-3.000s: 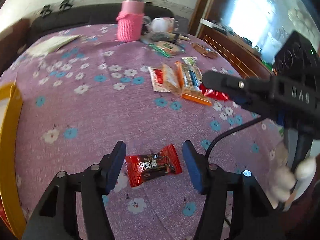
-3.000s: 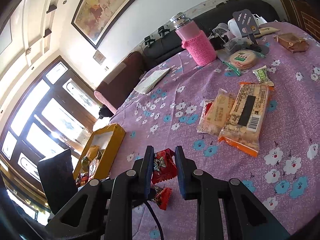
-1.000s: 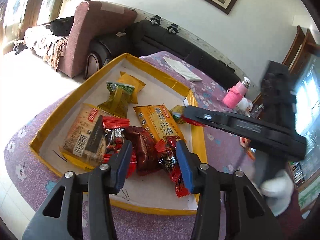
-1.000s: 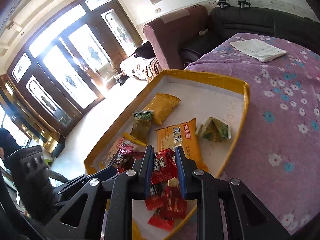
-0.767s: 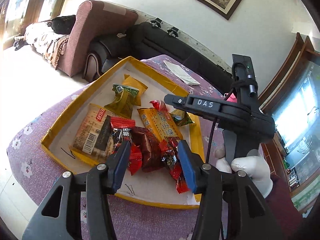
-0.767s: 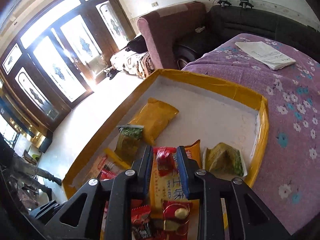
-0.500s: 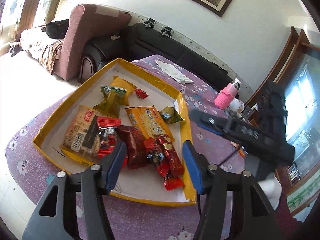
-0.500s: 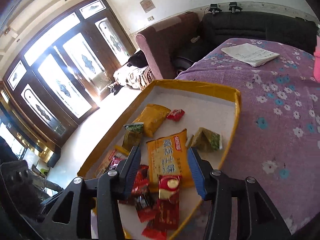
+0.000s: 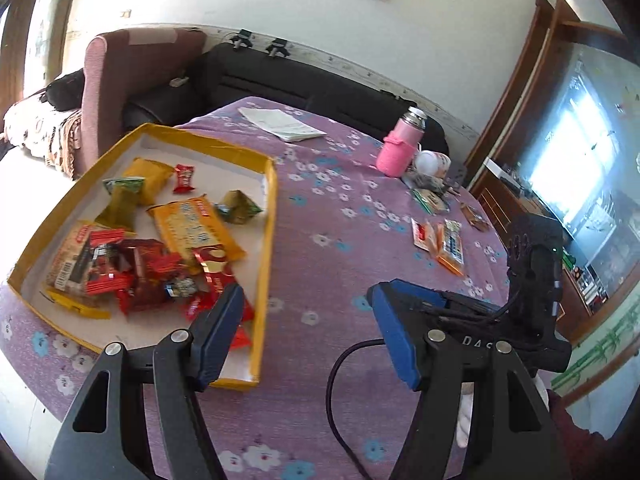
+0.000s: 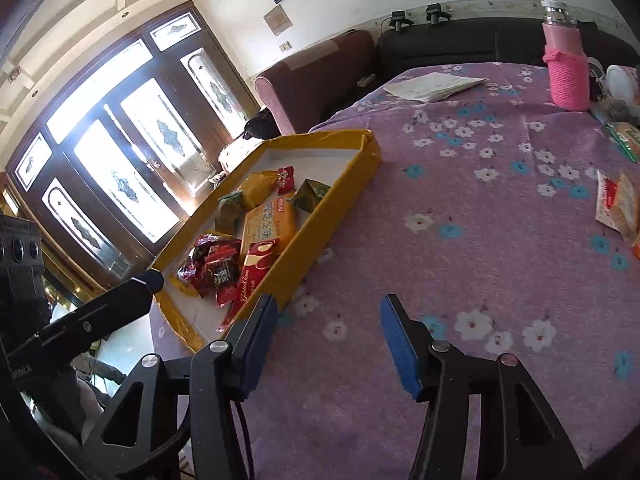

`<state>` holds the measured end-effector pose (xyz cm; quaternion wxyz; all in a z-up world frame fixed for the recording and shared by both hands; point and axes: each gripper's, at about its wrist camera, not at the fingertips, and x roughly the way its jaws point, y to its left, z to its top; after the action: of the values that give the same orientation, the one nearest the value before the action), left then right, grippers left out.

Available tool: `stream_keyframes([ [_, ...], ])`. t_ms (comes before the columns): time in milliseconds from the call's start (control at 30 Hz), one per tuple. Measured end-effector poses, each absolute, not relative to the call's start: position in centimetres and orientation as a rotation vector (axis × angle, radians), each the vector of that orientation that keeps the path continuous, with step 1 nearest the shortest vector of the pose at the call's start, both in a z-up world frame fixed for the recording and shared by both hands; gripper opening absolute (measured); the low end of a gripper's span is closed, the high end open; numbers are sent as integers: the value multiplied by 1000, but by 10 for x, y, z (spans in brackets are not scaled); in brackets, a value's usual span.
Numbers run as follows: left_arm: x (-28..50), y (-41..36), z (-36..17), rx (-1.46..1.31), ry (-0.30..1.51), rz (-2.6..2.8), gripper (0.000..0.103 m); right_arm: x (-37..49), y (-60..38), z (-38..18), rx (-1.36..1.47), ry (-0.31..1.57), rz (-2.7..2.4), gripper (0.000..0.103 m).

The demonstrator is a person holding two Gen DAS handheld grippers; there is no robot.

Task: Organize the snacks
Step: 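Move both tools back toward the remaining snack packs, then grasp a clear cracker pack with the right gripper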

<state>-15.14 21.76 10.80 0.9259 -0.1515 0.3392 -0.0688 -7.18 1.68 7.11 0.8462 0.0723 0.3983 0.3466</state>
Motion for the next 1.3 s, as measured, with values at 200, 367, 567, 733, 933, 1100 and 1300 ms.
stream_keyframes([
  [200,-144,186,108,-281,725,-211,66,-71,-65,87,201,785,597,58],
  [367,-136,164,102,-288,752,-289,66,-54,-155,102,291,738,374,59],
  [567,-127,153,91,-304,795,-333,66,-11,-233,112,392,708,177,61],
  [733,-124,156,84,-321,813,-326,66,46,-215,92,327,799,148,61],
  [933,-123,162,82,-321,814,-333,66,97,-147,70,231,877,201,60],
  [1100,-122,168,76,-327,825,-342,66,127,-110,46,56,978,81,60],
  [1300,-118,178,70,-364,830,-342,66,109,-100,42,89,1044,152,35],
])
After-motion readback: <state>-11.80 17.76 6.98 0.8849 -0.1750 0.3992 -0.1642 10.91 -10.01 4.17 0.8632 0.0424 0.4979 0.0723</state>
